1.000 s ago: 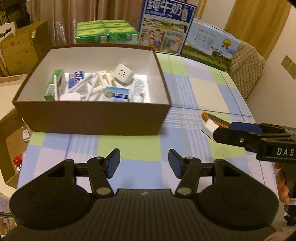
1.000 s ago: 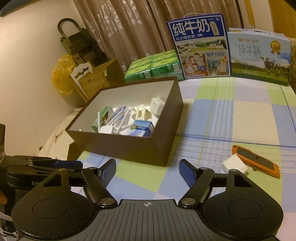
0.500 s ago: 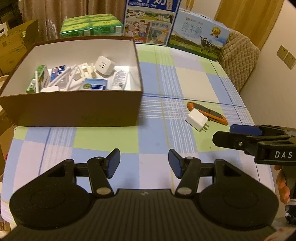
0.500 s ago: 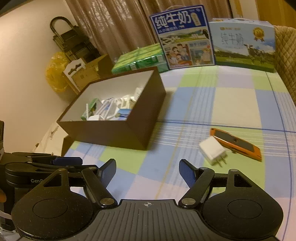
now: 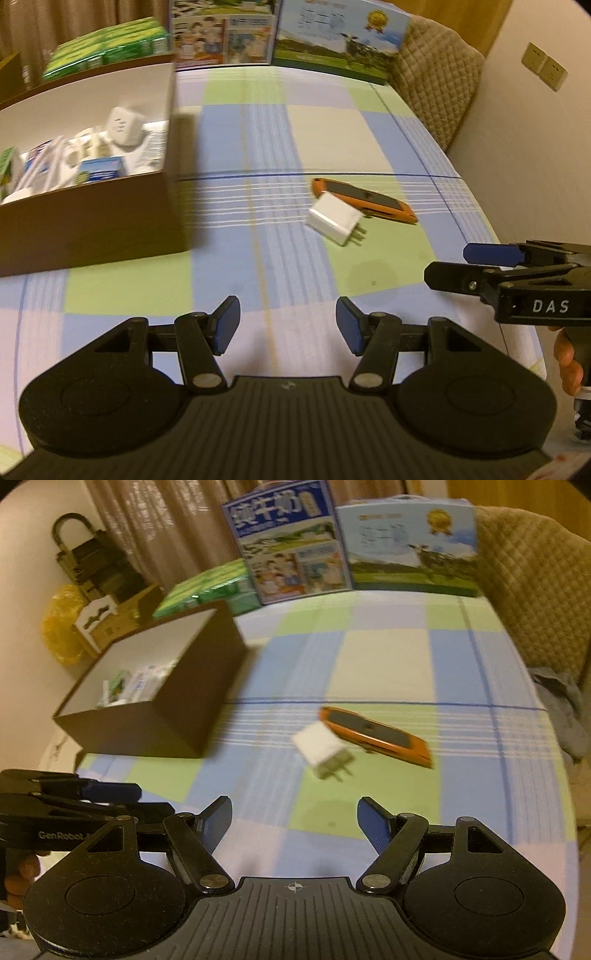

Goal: Organize rigid objects
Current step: 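Withdraw both tools from the box toward the knife and charger, then grasp the white charger with the left tool while the right tool grasps the orange knife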

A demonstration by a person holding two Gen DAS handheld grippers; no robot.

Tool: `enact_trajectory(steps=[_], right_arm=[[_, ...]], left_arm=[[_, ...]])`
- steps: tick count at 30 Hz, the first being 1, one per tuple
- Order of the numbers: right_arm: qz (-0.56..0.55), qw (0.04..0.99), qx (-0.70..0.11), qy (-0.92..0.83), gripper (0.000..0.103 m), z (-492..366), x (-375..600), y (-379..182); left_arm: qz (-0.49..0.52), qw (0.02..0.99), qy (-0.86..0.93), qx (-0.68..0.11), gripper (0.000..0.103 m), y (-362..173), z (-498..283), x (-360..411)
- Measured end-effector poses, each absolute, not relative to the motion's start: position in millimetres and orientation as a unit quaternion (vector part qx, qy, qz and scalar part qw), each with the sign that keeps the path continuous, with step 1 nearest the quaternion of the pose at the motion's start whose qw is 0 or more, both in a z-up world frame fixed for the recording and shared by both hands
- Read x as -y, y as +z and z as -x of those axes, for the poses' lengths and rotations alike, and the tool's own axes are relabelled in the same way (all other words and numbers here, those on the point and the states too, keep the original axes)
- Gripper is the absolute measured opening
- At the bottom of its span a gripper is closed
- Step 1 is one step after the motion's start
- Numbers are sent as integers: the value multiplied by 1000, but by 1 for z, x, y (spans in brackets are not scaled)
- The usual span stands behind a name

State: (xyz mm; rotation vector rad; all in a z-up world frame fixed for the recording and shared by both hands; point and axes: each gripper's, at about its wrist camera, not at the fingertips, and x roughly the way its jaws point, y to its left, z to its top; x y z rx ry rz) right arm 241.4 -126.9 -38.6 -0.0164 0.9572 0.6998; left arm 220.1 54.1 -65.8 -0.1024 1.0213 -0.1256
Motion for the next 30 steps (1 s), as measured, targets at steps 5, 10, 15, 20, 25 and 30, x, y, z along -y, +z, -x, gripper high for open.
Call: enact_trajectory(steps=[5, 10, 15, 20, 25, 30], right_arm=[[18, 835, -455, 308, 72, -256, 149, -49], [51, 845, -440, 301, 72, -274, 161, -59], [71, 849, -426, 305, 72, -298, 167, -68], [111, 846, -409, 325, 72, -317, 164, -80], [146, 836, -397, 351, 72, -332, 153, -96], [177, 825, -388, 370, 72, -347, 142, -110]], left_arm=[[41, 866, -73, -492, 54, -77, -239, -33], [31, 867, -78, -492, 54, -89, -262, -12], [22, 866, -82, -493, 54, -102, -283, 5], [28, 861, -68, -504, 54, -115, -306, 14], [41, 855, -51, -515, 54, -129, -326, 19], [42, 852, -32, -520, 53, -139, -339, 21]])
